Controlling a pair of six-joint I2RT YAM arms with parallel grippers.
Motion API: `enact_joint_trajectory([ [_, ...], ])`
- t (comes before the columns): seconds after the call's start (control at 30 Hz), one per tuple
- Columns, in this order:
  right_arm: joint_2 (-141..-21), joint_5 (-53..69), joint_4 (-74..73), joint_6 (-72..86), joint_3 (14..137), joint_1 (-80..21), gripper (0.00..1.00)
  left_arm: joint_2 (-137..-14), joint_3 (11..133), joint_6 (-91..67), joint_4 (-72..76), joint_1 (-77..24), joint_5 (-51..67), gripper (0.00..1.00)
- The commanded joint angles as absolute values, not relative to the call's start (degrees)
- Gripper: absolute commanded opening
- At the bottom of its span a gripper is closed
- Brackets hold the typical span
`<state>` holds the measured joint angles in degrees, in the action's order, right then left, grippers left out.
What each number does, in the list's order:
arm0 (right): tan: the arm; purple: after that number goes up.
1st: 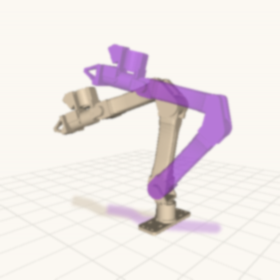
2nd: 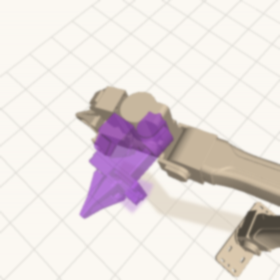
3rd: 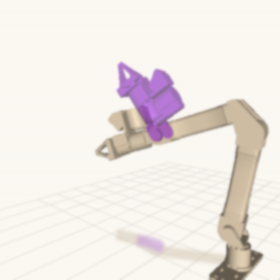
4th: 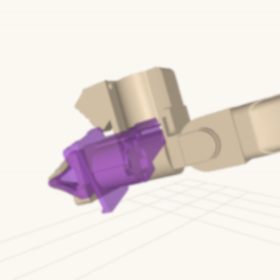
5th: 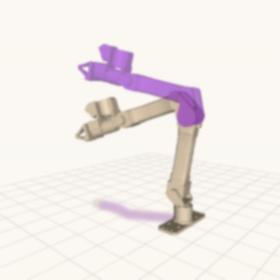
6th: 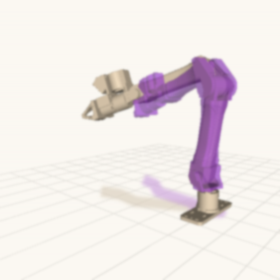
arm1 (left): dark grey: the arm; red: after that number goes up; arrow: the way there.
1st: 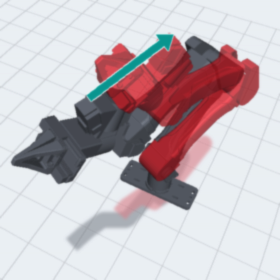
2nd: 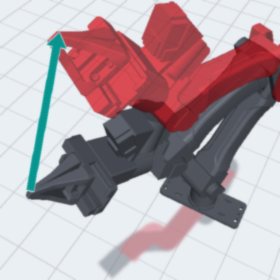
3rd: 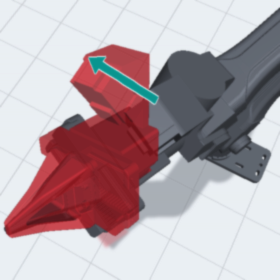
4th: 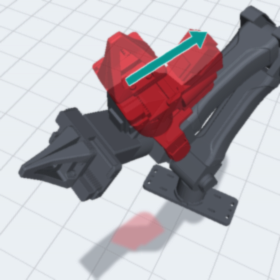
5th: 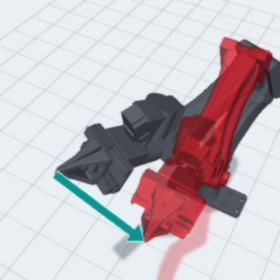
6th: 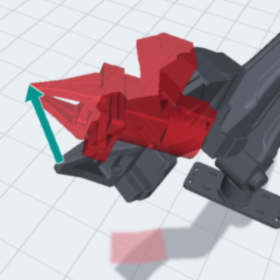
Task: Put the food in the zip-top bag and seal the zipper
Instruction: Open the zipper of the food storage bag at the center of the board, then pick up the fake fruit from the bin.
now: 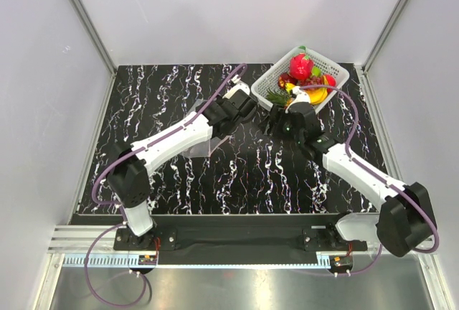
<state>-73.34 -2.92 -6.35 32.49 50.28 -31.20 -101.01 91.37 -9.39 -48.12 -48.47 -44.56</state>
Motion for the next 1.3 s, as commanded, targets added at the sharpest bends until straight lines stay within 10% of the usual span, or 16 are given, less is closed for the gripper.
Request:
enact_joint_trajectory([
  [0.0,-70.4,-0.5,-3.5,31.1,51.0,-28.2,0.7,-102.1,93.6,-7.9,-44.8,-48.0,-44.4,0.0],
  [0.63,-107.1,4.0,-24.2,9.6,92.0,-14.7,0.66,-102.0,96.2,-5.7,-45.4,-47.9,-43.2,0.0],
  [1.27,-120.5,4.6,-27.6,-2.9,104.7,-14.7,0.75,-102.7,98.1,-6.9,-49.2,-47.9,-40.5,0.0],
])
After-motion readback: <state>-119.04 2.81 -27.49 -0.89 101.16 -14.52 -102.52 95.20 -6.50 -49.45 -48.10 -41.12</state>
